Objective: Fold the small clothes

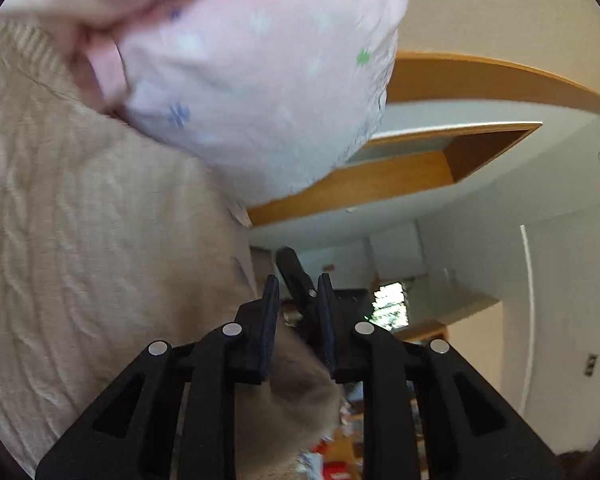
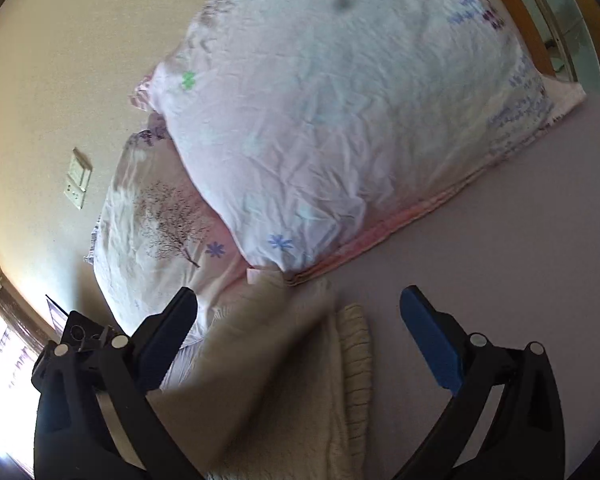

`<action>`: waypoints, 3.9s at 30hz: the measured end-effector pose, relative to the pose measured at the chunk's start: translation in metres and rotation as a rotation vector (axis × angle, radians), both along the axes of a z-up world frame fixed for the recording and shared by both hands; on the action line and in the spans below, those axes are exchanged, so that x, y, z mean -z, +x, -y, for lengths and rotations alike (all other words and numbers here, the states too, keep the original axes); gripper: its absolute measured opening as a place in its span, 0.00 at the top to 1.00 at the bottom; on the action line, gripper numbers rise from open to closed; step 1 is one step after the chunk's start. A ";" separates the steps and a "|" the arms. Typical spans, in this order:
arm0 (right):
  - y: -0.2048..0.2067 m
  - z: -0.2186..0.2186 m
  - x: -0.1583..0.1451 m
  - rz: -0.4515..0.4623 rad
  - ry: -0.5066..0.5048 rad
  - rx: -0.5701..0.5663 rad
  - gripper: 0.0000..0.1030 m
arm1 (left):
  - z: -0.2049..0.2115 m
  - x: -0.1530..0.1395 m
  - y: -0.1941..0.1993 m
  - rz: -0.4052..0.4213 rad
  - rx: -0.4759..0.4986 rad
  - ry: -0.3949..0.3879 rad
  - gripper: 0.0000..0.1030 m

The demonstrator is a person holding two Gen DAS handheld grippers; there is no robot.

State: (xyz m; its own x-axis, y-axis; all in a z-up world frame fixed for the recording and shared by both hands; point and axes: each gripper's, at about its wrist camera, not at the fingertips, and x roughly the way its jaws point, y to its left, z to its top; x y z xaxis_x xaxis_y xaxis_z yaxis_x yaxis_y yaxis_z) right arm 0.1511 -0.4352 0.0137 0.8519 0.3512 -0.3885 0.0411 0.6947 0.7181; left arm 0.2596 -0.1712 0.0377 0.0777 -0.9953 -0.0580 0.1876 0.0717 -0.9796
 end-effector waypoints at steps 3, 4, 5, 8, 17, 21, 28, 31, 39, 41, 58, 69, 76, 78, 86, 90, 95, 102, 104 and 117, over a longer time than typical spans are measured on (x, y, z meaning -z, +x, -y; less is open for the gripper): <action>0.005 0.016 0.014 -0.063 0.129 -0.052 0.02 | -0.008 -0.011 -0.006 0.053 -0.048 0.033 0.63; 0.008 0.015 0.017 -0.084 0.146 -0.084 0.02 | -0.023 -0.019 -0.010 0.104 -0.093 0.085 0.31; 0.012 0.011 0.018 -0.117 0.136 -0.121 0.02 | -0.043 -0.027 -0.016 0.164 -0.171 0.168 0.13; 0.024 -0.010 0.026 -0.220 0.077 -0.195 0.02 | -0.092 -0.037 -0.028 0.299 -0.343 0.486 0.12; 0.034 -0.055 0.041 -0.308 -0.041 -0.289 0.45 | -0.092 0.027 -0.019 0.190 -0.244 0.723 0.14; 0.029 -0.056 0.042 -0.290 0.036 -0.281 0.61 | -0.092 0.034 -0.023 0.155 -0.206 0.643 0.44; 0.044 -0.125 0.020 -0.181 0.032 -0.439 0.63 | -0.151 -0.002 -0.046 0.321 -0.263 0.791 0.51; 0.048 -0.146 0.012 -0.208 -0.212 -0.310 0.53 | -0.175 -0.002 -0.050 0.328 -0.347 0.907 0.47; 0.028 -0.161 0.001 -0.157 -0.271 -0.329 0.79 | -0.185 -0.028 -0.111 0.568 -0.497 1.088 0.12; 0.027 -0.156 0.011 -0.174 -0.293 -0.271 0.89 | -0.183 -0.026 -0.126 0.562 -0.519 1.122 0.05; -0.102 -0.192 -0.005 -0.174 -0.576 -0.247 0.08 | -0.137 0.032 -0.157 0.473 -0.408 1.410 0.01; -0.085 -0.238 0.043 -0.343 -0.758 -0.206 0.02 | -0.142 0.040 -0.157 0.417 -0.457 1.391 0.01; -0.087 -0.238 0.043 -0.345 -0.753 -0.192 0.02 | -0.142 0.040 -0.157 0.417 -0.455 1.392 0.01; -0.088 -0.238 0.044 -0.343 -0.754 -0.190 0.02 | -0.141 0.040 -0.157 0.418 -0.456 1.392 0.01; -0.088 -0.237 0.044 -0.337 -0.755 -0.195 0.02 | -0.141 0.040 -0.157 0.417 -0.456 1.392 0.01; -0.088 -0.237 0.043 -0.337 -0.755 -0.195 0.02 | -0.141 0.040 -0.157 0.417 -0.456 1.392 0.01; -0.088 -0.237 0.043 -0.338 -0.755 -0.194 0.02 | -0.141 0.040 -0.157 0.417 -0.456 1.392 0.01; -0.088 -0.237 0.043 -0.338 -0.755 -0.194 0.02 | -0.141 0.040 -0.157 0.417 -0.456 1.393 0.01; -0.088 -0.237 0.043 -0.338 -0.755 -0.194 0.02 | -0.141 0.040 -0.157 0.417 -0.456 1.393 0.01; -0.088 -0.237 0.044 -0.339 -0.757 -0.193 0.02 | -0.141 0.040 -0.157 0.417 -0.456 1.393 0.01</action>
